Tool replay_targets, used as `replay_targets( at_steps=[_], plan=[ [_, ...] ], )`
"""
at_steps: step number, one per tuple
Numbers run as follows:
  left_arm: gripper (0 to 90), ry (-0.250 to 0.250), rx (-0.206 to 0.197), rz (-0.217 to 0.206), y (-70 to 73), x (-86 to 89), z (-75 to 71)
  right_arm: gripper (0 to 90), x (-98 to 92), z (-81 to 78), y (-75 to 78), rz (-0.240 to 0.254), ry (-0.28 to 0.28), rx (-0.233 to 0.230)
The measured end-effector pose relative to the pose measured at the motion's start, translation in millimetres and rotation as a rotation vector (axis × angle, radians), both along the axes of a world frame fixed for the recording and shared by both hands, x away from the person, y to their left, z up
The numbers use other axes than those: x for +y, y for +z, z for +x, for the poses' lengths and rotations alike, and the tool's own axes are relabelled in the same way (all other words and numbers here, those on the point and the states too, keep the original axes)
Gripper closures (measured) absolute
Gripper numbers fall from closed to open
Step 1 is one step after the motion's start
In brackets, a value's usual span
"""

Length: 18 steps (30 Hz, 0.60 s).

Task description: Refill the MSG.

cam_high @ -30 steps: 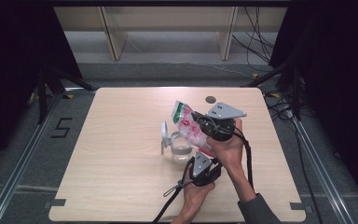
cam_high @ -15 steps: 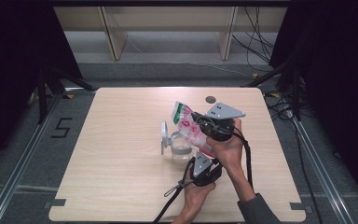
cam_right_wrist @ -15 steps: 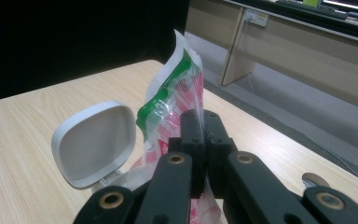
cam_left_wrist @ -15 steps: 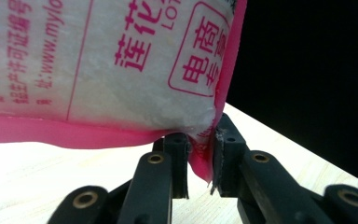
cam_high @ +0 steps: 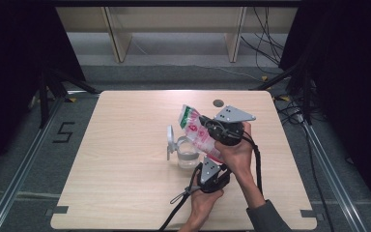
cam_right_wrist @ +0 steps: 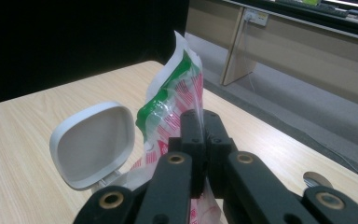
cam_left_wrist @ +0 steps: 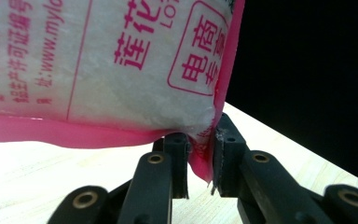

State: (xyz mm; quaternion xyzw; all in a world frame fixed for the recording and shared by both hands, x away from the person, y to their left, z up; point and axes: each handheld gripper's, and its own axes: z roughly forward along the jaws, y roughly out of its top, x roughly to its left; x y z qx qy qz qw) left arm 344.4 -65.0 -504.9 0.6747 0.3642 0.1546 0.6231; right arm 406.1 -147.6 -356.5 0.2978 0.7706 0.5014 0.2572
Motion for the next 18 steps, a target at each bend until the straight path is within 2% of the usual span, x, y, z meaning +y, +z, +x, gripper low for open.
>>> replay_targets(
  at_steps=[5,6,11,18],
  plan=[
    [78.0,-0.001,0.003,-0.013,0.3,0.1,0.4,90.0,1.2,0.3,-0.4,-0.006,-0.004,-0.026],
    [78.0,-0.001,0.006,-0.017,0.5,-0.2,0.8,90.0,1.5,-0.6,0.1,-0.002,-0.001,-0.008],
    [78.0,-0.003,0.007,-0.021,0.7,0.0,0.7,90.0,2.9,-0.5,0.0,-0.018,0.010,-0.017],
    [77.9,-0.001,0.007,-0.021,0.9,-0.1,0.8,90.0,4.1,-1.6,-0.1,-0.007,0.003,-0.017]
  ],
)
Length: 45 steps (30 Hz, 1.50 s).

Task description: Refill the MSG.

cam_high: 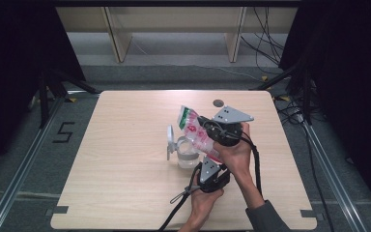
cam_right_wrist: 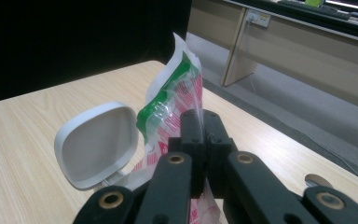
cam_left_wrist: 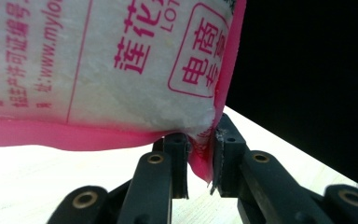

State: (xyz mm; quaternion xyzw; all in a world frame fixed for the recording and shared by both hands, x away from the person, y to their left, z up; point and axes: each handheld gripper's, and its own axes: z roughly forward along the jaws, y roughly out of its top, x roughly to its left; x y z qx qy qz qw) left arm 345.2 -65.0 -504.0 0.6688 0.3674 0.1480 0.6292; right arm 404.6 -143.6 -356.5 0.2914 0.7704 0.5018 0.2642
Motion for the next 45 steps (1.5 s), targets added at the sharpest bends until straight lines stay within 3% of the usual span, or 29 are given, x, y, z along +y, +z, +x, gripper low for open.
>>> replay_targets(
  at_steps=[17,20,32,33,37,40,45],
  plan=[
    [77.7,-0.003,-0.002,-0.003,0.4,0.3,1.0,90.0,0.2,-2.2,1.1,0.007,-0.001,0.021],
    [77.7,-0.005,-0.002,-0.004,-0.1,0.4,1.5,90.0,0.0,-0.3,1.5,-0.006,0.017,-0.006],
    [77.8,-0.008,-0.001,-0.012,1.2,-0.1,1.0,90.0,1.6,-2.1,2.1,-0.010,0.010,-0.009],
    [77.8,-0.011,0.001,-0.013,1.7,0.3,0.9,90.0,2.0,-2.4,2.0,0.000,0.010,0.009],
    [77.8,-0.009,-0.005,-0.014,1.7,-0.3,1.3,90.0,2.0,-2.2,2.6,-0.006,0.015,-0.012],
    [77.8,-0.009,-0.005,-0.013,2.2,-0.4,1.2,90.0,2.4,-2.5,2.6,-0.003,0.015,0.003],
    [77.8,-0.006,-0.003,-0.011,2.1,-0.4,1.5,90.0,1.7,-1.9,2.7,-0.005,0.014,-0.011]
  ],
)
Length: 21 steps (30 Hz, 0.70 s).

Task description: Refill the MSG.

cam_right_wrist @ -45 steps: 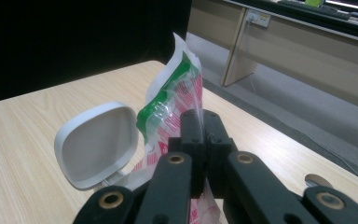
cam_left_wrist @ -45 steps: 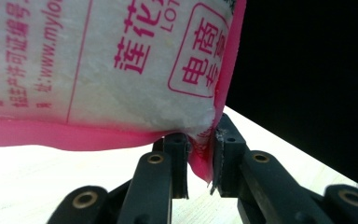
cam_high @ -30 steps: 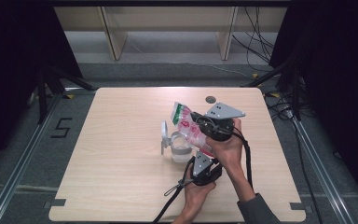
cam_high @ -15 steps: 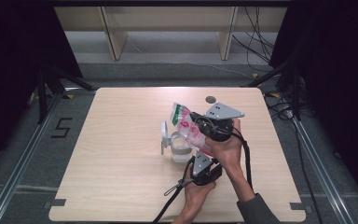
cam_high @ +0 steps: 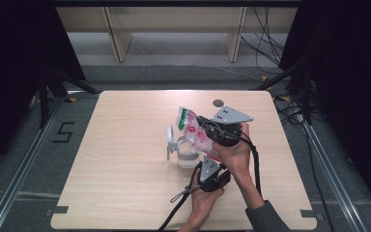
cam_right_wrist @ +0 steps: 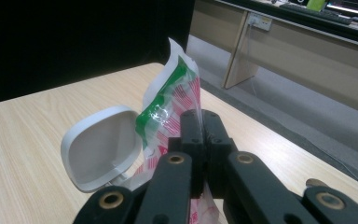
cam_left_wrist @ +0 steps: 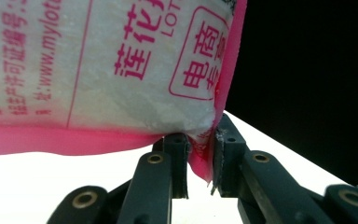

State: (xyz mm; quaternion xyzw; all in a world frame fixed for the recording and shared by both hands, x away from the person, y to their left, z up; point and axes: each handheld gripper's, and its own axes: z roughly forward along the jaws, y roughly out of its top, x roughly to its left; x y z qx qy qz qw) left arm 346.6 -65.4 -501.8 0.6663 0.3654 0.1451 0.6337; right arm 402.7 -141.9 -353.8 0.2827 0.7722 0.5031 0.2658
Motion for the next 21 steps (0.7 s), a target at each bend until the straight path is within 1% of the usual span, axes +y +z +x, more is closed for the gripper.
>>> replay_targets(
  at_steps=[3,4,7,8,9,10,11,12,13,14,15,17,18,19,20,21],
  plan=[
    [77.9,-0.005,-0.004,-0.006,-0.1,-0.1,1.0,90.0,0.4,0.2,0.1,0.002,-0.002,-0.016],
    [77.9,-0.004,-0.004,-0.006,-0.2,-0.2,0.9,90.0,0.9,-1.7,0.7,0.001,0.002,0.013],
    [77.9,-0.005,-0.004,-0.007,0.3,0.1,1.1,90.0,1.0,-0.9,0.5,0.003,0.005,0.008],
    [77.9,0.005,0.003,0.005,1.0,0.2,0.6,90.0,1.1,-1.4,0.9,0.003,0.002,0.012],
    [77.9,0.002,0.002,0.010,1.0,0.2,1.0,90.0,1.0,-0.8,1.0,-0.001,-0.004,-0.010],
    [77.9,0.002,0.000,0.006,0.8,-0.1,1.2,90.0,1.8,-1.5,0.8,0.007,-0.007,0.000],
    [77.9,-0.003,-0.002,-0.010,0.6,-0.7,1.7,90.0,1.9,-1.6,1.1,0.006,-0.006,0.005],
    [77.9,-0.006,0.000,-0.011,1.1,-0.1,2.0,90.0,2.0,-1.1,1.3,0.003,-0.002,0.003],
    [78.0,0.000,0.000,-0.006,1.3,0.2,2.1,90.0,1.8,-0.1,1.3,0.003,-0.002,-0.010],
    [77.9,-0.001,-0.002,-0.012,1.3,-0.1,2.6,90.0,2.0,0.1,1.6,0.004,-0.001,-0.014],
    [77.9,-0.004,-0.003,-0.016,1.2,-0.3,3.0,90.0,2.4,-1.2,1.9,0.006,0.002,0.005],
    [77.9,-0.004,-0.002,-0.016,1.4,-0.5,2.7,90.0,2.7,-1.0,2.0,0.008,0.000,0.002],
    [77.9,-0.006,-0.003,-0.016,1.7,-0.6,2.8,90.0,1.9,0.1,2.1,-0.001,0.006,-0.003],
    [77.9,-0.005,-0.004,-0.016,1.7,-0.8,2.9,90.0,1.7,-0.4,2.4,-0.004,0.006,0.007],
    [77.9,-0.005,-0.004,-0.016,1.8,-0.9,3.2,90.0,1.9,-0.3,2.5,-0.004,0.006,0.005],
    [77.9,-0.006,-0.005,-0.017,1.8,-0.9,3.4,90.0,2.6,0.0,2.0,0.003,0.002,-0.012]
  ],
)
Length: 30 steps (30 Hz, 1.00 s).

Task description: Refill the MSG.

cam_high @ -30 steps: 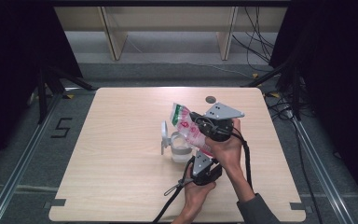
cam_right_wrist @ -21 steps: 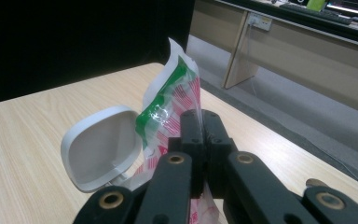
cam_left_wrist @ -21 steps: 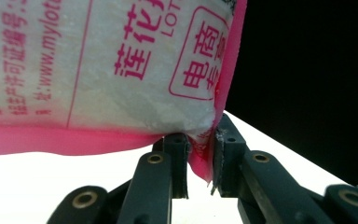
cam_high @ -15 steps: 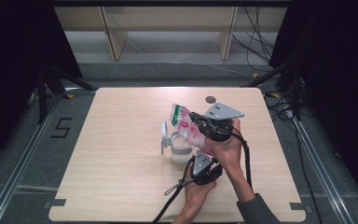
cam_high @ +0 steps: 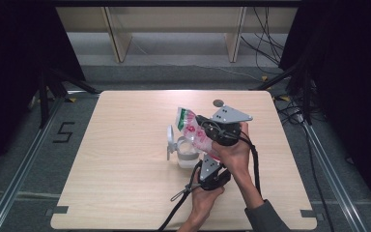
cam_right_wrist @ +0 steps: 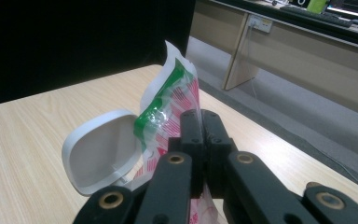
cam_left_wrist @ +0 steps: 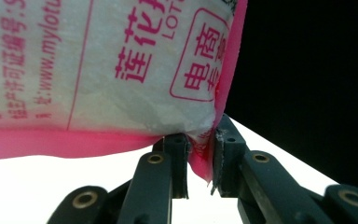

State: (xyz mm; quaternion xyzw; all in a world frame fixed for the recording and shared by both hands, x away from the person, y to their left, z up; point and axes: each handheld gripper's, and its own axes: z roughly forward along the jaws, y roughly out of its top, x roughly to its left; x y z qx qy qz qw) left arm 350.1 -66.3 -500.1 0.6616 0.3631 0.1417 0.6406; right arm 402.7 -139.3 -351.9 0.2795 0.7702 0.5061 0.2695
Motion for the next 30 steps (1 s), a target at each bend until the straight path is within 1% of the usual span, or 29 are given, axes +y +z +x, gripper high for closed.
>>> replay_targets(
  at_steps=[1,2,4,5,6,7,9,10,11,12,13,14,15,17,18,19,20,21,23,27,28,30],
  plan=[
    [77.9,0.001,-0.001,0.000,-0.1,0.0,0.0,90.0,0.4,-1.2,0.2,0.003,0.000,0.016],
    [77.9,0.001,0.000,0.004,0.2,0.1,0.1,90.0,-0.1,-0.7,0.7,0.000,0.005,0.014],
    [77.9,-0.002,-0.003,0.002,0.7,0.0,0.3,90.0,-0.7,1.1,0.8,-0.005,0.008,-0.008],
    [77.9,-0.003,-0.006,0.009,0.8,0.0,0.8,90.0,-0.1,0.8,1.0,0.001,0.013,0.001],
    [77.9,-0.003,-0.007,0.007,0.7,0.0,1.1,90.0,0.2,0.8,0.9,0.005,0.018,0.002],
    [77.9,0.000,-0.006,0.001,0.6,-0.2,1.1,90.0,0.1,-0.1,1.3,0.007,0.015,0.015],
    [77.9,-0.001,-0.005,0.002,0.9,0.1,1.3,90.0,-0.4,0.2,1.5,0.005,0.002,0.002],
    [77.9,-0.001,-0.008,0.008,1.0,0.0,1.3,90.0,-0.5,0.0,1.6,0.004,0.005,0.013],
    [77.9,0.000,-0.007,0.003,1.0,-0.4,1.4,90.0,-0.7,0.1,2.1,0.003,0.004,0.006],
    [77.9,-0.005,-0.009,0.010,0.9,-0.3,1.4,90.0,-0.2,-0.4,1.9,0.005,-0.002,0.010],
    [77.9,0.004,-0.002,0.022,1.5,-0.1,0.5,90.0,-0.7,-0.3,2.0,0.005,0.001,0.011],
    [77.9,-0.003,-0.007,0.012,1.1,-0.5,1.1,90.0,-1.4,0.0,2.2,0.002,0.001,0.011],
    [77.9,-0.002,-0.006,0.013,1.3,-0.3,1.0,90.0,-1.7,0.3,2.3,0.003,0.004,0.017],
    [77.9,-0.002,-0.008,0.008,1.2,-0.6,1.7,90.0,-1.5,0.2,2.5,0.003,0.006,0.015],
    [78.0,0.001,-0.007,0.013,1.3,-0.2,1.5,90.0,-1.0,0.6,2.2,0.006,0.003,-0.001],
    [78.0,0.005,-0.002,0.023,1.8,0.1,0.8,90.0,-1.6,1.2,2.6,-0.001,0.008,-0.007],
    [78.0,-0.004,-0.007,0.010,1.4,-0.2,1.4,90.0,-1.8,1.2,2.7,-0.001,0.010,-0.001],
    [78.0,-0.003,-0.008,0.006,1.5,-0.5,1.3,90.0,-1.9,0.6,2.6,0.005,0.011,0.013],
    [78.0,-0.002,-0.009,0.005,1.3,-0.9,1.3,90.0,-2.0,0.6,3.0,0.002,0.010,0.005],
    [77.9,-0.004,-0.009,0.005,1.0,-1.1,0.9,90.0,-2.3,0.6,2.6,0.009,0.005,0.014],
    [77.8,-0.002,-0.009,0.000,1.0,-1.5,0.9,90.0,-2.0,0.6,2.4,0.008,0.003,0.011],
    [77.9,-0.005,-0.009,0.005,0.6,-1.3,1.2,90.0,-2.1,0.5,2.6,0.002,0.010,0.016]
  ],
)
